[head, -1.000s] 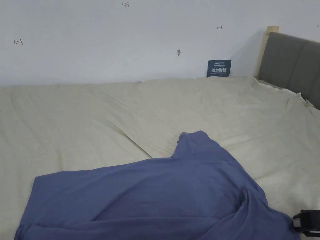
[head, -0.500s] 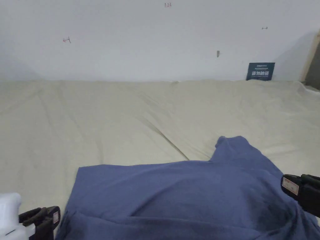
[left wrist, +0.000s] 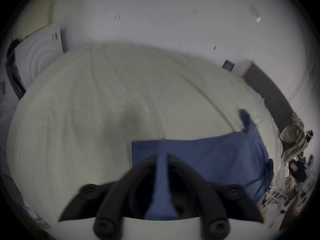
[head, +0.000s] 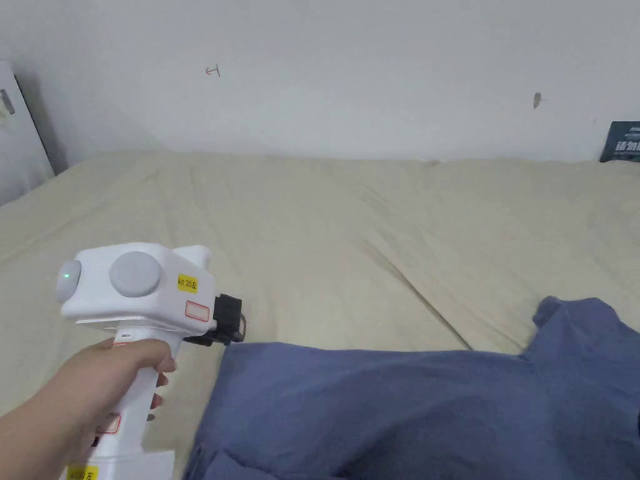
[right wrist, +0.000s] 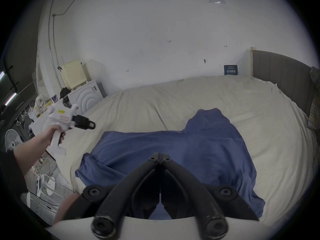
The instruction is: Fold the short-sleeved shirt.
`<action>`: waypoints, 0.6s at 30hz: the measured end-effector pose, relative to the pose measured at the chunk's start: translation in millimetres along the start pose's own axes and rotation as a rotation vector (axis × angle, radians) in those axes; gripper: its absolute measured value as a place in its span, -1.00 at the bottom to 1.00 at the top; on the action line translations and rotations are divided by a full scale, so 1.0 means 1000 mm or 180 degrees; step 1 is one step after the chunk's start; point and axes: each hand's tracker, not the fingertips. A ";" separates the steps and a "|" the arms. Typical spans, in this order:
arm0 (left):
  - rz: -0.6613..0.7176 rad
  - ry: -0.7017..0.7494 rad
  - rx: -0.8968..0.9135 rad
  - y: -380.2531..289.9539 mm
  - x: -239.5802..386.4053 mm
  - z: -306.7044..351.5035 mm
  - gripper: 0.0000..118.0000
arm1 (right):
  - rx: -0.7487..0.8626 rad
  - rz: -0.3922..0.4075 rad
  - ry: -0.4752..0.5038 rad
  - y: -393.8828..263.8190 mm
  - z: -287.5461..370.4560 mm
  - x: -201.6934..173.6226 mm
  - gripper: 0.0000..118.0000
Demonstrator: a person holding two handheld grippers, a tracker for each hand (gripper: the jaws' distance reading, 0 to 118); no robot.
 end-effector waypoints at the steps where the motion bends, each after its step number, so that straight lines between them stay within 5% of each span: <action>1: -0.0014 0.0047 -0.0040 0.006 -0.006 -0.017 -0.46 | -0.0039 0.0018 -0.0019 -0.001 -0.002 0.005 -1.00; 3: -0.0042 0.0210 -0.0146 0.013 -0.013 -0.048 0.80 | -0.0126 0.0023 -0.0015 -0.002 -0.008 0.017 -1.00; 4: -0.0127 0.0252 0.0134 0.014 -0.013 -0.048 0.98 | -0.0152 0.0014 -0.0011 -0.003 -0.010 0.023 -1.00; 11: -0.0132 0.0343 -0.0379 0.020 -0.024 -0.096 0.94 | -0.0354 -0.0048 0.0004 -0.002 -0.029 0.004 -1.00; 12: -0.0260 0.0421 -0.0328 0.014 -0.014 -0.090 0.85 | -0.0378 -0.0053 0.0007 -0.003 -0.028 0.003 -1.00; 15: -0.0681 0.0626 -0.0199 0.005 0.007 -0.075 0.10 | -0.0428 -0.0053 0.0031 -0.006 -0.052 0.008 -1.00; 17: -0.0806 0.0422 -0.0197 0.001 0.016 -0.070 -0.98 | -0.0447 -0.0065 0.0042 -0.008 -0.056 0.009 -1.00; 18: -0.0795 0.0150 -0.0253 0.000 0.020 -0.070 -0.98 | -0.0457 -0.0076 0.0046 -0.007 -0.058 0.007 -1.00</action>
